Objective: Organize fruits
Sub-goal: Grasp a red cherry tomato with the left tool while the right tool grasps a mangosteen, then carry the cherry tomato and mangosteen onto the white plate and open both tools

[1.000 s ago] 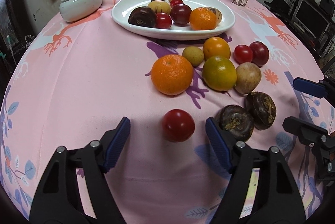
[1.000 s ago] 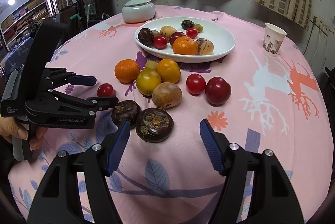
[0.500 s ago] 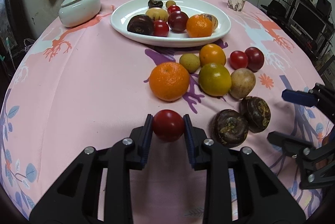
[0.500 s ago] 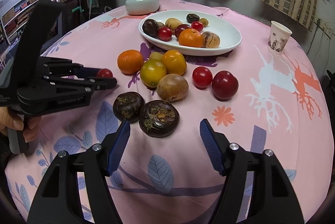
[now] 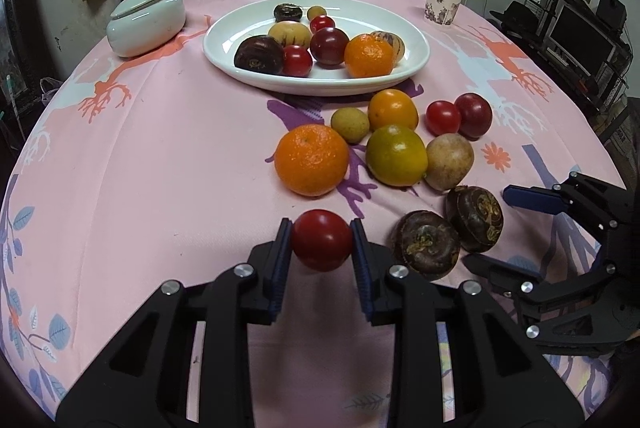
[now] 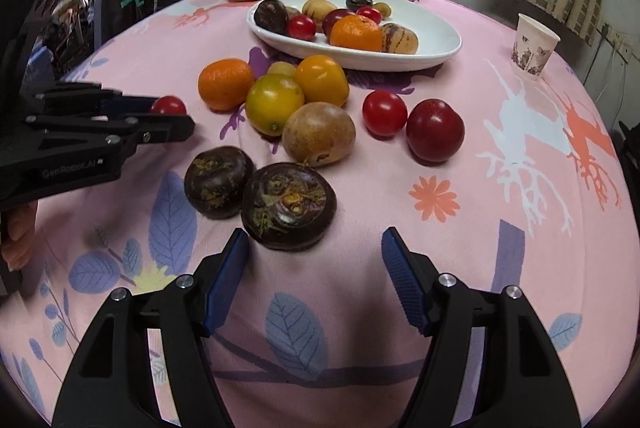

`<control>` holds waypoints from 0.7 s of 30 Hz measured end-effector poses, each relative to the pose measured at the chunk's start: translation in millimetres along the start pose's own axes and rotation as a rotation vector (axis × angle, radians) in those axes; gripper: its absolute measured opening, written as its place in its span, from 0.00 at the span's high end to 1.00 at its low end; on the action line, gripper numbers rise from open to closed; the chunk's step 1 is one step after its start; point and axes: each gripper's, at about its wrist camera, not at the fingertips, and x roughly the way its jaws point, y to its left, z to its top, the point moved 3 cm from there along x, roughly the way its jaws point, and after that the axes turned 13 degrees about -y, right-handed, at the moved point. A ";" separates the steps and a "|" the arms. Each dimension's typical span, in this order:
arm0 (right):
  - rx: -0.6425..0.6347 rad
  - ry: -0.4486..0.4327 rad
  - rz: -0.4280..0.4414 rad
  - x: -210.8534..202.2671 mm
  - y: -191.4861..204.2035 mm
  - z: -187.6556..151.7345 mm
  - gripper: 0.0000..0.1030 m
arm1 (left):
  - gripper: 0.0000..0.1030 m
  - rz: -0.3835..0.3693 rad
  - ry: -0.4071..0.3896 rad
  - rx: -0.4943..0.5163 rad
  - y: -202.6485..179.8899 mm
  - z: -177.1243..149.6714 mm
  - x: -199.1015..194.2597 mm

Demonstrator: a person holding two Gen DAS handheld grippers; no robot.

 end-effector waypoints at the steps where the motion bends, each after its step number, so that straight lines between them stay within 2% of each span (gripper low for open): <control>1: 0.009 -0.003 -0.003 1.6 -0.6 0.5 0.26 | 0.71 0.000 0.000 -0.002 0.4 -0.1 -0.2; 3: 0.003 -0.004 -0.017 5.8 1.9 3.0 0.23 | 0.71 -0.005 0.008 -0.009 1.6 -0.5 1.3; 10: 0.016 0.005 -0.032 17.5 3.4 13.9 0.25 | 0.71 -0.017 0.018 -0.023 3.6 -1.3 2.5; 11: 0.010 -0.002 -0.031 18.0 4.1 14.2 0.26 | 0.71 -0.018 0.017 -0.021 2.8 -1.3 2.2; 12: 0.008 -0.009 -0.027 17.8 4.5 14.4 0.35 | 0.71 -0.018 0.017 -0.019 2.3 -1.3 2.1; 13: 0.006 -0.017 -0.015 16.8 5.2 14.8 0.49 | 0.71 -0.018 0.016 -0.017 2.0 -1.3 2.1; 14: 0.003 -0.022 0.007 15.0 7.4 15.3 0.55 | 0.71 -0.018 0.017 -0.019 1.9 -1.4 2.1; 21: -0.007 -0.038 0.007 -2.3 5.0 13.9 0.55 | 0.71 -0.013 0.014 -0.019 2.2 -1.1 1.2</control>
